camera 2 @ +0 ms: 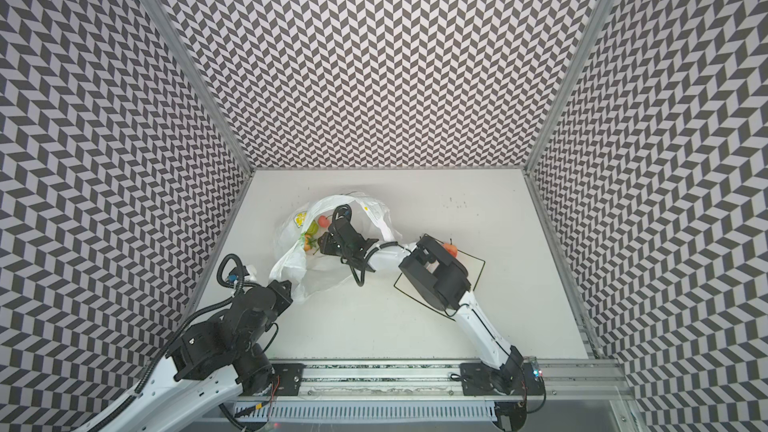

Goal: Take the fake fruits out of the plastic bag
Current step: 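Lower the right gripper onto the pink peach and grasp it, then lift the pink peach out of the bag toward the tray with the right gripper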

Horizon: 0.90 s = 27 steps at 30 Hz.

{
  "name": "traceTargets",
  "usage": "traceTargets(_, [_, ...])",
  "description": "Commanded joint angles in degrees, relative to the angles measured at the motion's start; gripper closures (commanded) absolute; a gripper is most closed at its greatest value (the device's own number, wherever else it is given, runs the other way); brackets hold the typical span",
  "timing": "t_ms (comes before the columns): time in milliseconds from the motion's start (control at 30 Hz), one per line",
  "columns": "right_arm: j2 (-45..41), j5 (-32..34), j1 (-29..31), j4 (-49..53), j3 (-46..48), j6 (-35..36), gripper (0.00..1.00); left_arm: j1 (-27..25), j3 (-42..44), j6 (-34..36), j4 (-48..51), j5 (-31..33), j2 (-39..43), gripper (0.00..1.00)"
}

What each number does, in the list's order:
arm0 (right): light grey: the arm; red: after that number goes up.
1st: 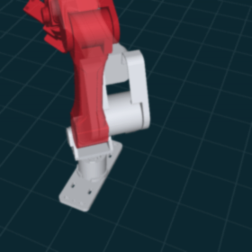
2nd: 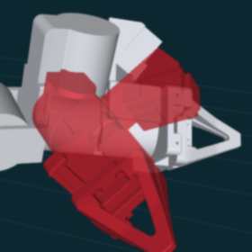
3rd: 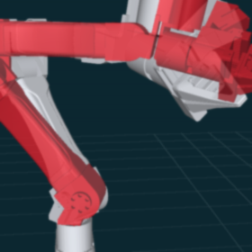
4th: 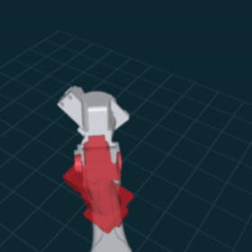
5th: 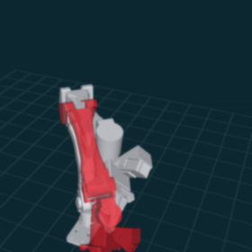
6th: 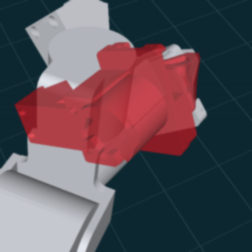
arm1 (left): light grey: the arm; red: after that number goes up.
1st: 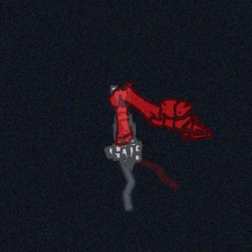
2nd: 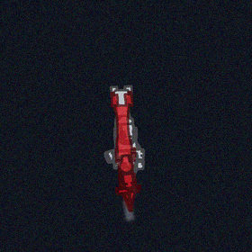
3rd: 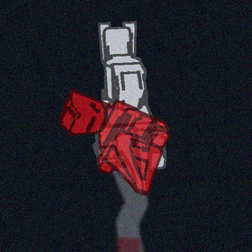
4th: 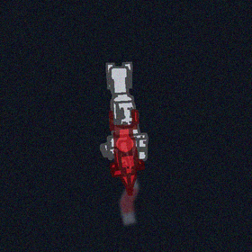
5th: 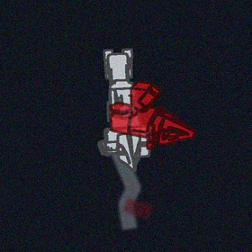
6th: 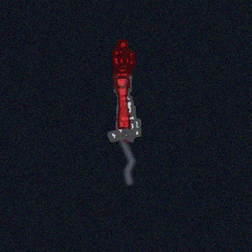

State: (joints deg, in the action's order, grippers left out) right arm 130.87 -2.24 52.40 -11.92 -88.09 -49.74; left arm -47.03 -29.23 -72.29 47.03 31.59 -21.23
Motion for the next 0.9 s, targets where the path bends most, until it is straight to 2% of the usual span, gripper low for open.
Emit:
traceTargets(0, [-8.4, -0.4, 1.2, -7.1, 6.1, 1.4, 0.58, -0.3, 1.0, 1.0, -3.1, 0.4, 0.3, 1.00])
traceTargets(233, [-20.5, -0.7, 3.5, -11.9, 20.7, 5.4, 0.57, -0.3, 1.8, 2.0, -6.0, 0.4, -0.6, 1.00])
traceTargets(433, [-31.2, 0.9, 6.4, -10.1, 28.5, 9.3, 0.57, -0.3, 2.0, 2.9, -8.0, 0.6, -0.7, 1.00])
traceTargets(633, [-43.0, 6.0, 8.8, -5.4, 34.8, 11.9, 0.57, -0.3, 1.8, 3.6, -8.5, 0.9, -0.5, 1.00])
traceTargets(867, [-58.5, 11.5, 9.3, 6.1, 42.0, 12.0, 0.57, -0.3, 2.1, 4.1, -9.2, 0.9, 0.3, 1.00])
